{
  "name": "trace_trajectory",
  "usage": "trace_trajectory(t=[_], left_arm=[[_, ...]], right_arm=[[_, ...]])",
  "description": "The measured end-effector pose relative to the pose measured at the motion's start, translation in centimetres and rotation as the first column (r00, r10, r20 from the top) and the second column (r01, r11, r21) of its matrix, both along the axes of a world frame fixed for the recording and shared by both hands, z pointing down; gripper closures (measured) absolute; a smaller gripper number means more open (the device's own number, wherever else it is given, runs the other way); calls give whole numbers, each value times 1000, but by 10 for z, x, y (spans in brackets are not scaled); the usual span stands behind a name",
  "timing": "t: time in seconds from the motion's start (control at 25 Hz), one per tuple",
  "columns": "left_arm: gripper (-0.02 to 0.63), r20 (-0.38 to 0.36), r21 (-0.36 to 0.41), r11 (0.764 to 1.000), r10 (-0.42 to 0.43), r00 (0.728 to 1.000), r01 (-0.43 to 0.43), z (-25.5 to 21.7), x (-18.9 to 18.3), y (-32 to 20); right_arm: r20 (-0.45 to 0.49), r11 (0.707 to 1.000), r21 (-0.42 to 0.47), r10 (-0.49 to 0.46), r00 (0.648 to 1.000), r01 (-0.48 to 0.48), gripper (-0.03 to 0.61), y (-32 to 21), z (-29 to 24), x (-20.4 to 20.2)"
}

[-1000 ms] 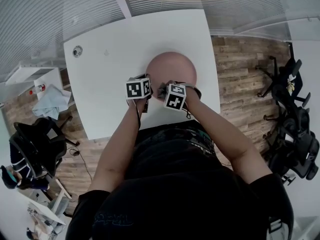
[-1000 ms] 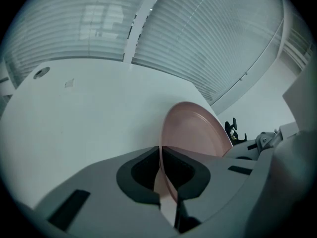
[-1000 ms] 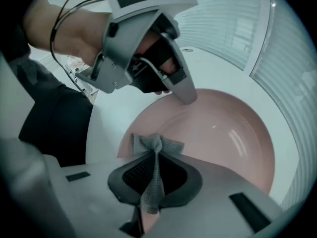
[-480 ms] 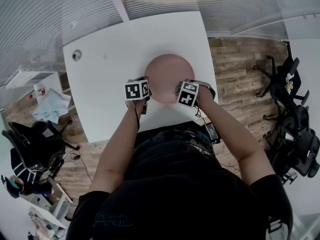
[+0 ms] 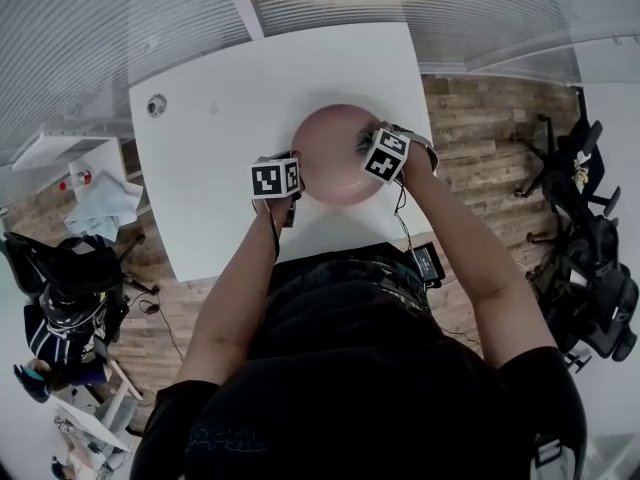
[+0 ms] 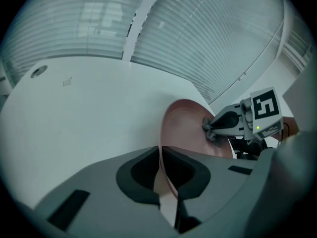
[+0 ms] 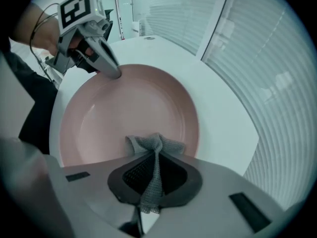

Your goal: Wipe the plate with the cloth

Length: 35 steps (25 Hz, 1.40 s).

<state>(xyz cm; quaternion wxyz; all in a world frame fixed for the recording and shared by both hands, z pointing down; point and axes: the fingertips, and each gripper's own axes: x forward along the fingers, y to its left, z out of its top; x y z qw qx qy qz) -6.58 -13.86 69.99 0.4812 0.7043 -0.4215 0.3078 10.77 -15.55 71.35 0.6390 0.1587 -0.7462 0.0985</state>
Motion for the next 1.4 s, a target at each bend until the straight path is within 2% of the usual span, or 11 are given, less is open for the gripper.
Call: trace_trajectory(t=[0.12,0.36,0.6,0.84,1.08,1.4], left_arm=[[581,2,4,1000,3,1000,-3,0,-1,-1],[581,-8,0,1000,-12,1000,12,0,0,0],[583,-34,-8,999,-41,999,40,0,-2,0],[585,-58,-20,998,-68,996,66,0,-4,-1],[586,-54,-17,997,-71,996,70,1,-5,-2],[586,-47,-15,998,-62,997,62,2,-4,-2]], right_arm=[[33,999,30,16,999,-17,540,-20,-1,-20],[101,998,51,-54,993,49,540,-33,-4,-81],[187,993,42,-116,975,111,540,-7,-7,-126],[239,978,-1,-203,949,210,540,47,-6,-153],[293,961,-57,-242,925,270,540,94,-9,-162],[213,943,-137,-269,939,302,540,132,-5,-113]])
